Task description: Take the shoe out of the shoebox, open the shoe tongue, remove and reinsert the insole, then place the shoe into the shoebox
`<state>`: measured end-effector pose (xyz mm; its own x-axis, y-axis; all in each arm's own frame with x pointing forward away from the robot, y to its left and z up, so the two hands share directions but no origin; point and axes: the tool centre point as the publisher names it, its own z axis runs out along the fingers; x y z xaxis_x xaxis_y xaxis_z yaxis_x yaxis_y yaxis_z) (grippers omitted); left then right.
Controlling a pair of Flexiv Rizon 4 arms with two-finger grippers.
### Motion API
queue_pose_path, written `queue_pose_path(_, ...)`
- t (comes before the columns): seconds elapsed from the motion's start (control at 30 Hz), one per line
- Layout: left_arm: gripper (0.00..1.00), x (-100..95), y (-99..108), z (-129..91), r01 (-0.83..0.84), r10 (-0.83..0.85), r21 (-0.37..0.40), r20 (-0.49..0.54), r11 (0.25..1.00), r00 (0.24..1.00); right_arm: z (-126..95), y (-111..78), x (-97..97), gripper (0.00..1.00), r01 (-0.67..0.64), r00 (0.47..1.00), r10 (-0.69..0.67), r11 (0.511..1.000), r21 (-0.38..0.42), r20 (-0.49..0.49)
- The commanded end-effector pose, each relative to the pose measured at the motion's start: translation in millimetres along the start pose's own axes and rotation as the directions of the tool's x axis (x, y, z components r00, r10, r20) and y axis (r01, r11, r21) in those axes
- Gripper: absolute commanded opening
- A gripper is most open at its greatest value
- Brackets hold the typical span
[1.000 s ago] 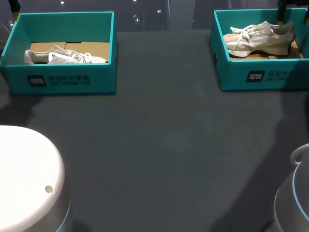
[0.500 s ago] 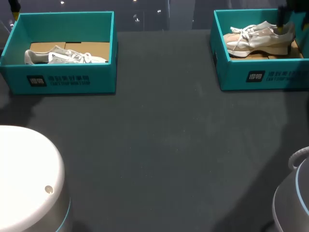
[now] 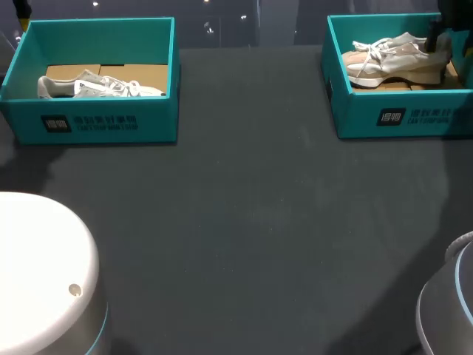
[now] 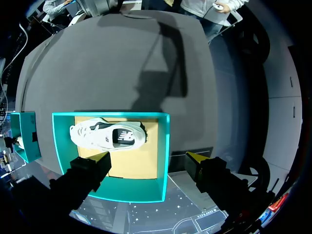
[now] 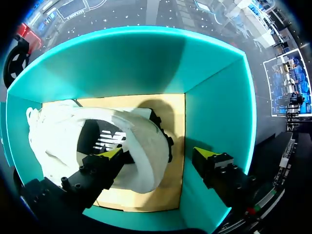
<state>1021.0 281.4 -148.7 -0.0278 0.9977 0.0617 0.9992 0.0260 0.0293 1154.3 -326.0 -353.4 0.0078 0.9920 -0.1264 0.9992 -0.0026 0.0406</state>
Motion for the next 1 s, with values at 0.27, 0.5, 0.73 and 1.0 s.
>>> queue_pose_path(0.27,1.0,0.2,-1,0,-0.001,0.001,-0.002,-0.002,1.0,1.0,12,8.4,4.5,0.85,0.003,1.0,-0.002,1.0,0.024,-0.016)
queue_pose_path(0.5,1.0,0.2,-1,0,-0.001,0.001,-0.002,-0.002,1.0,1.0,14,11.3,6.1,0.81,-0.009,1.0,0.01,0.999,0.037,-0.025)
queue_pose_path(0.73,1.0,0.2,-1,0,-0.001,0.001,-0.002,-0.002,1.0,1.0,17,10.8,6.4,0.64,-0.033,0.999,0.035,0.998,0.058,-0.036)
queue_pose_path(1.0,1.0,0.2,-1,0,-0.001,0.001,-0.002,-0.002,1.0,1.0,19,10.7,7.3,0.55,-0.046,0.998,0.049,0.996,0.072,-0.042)
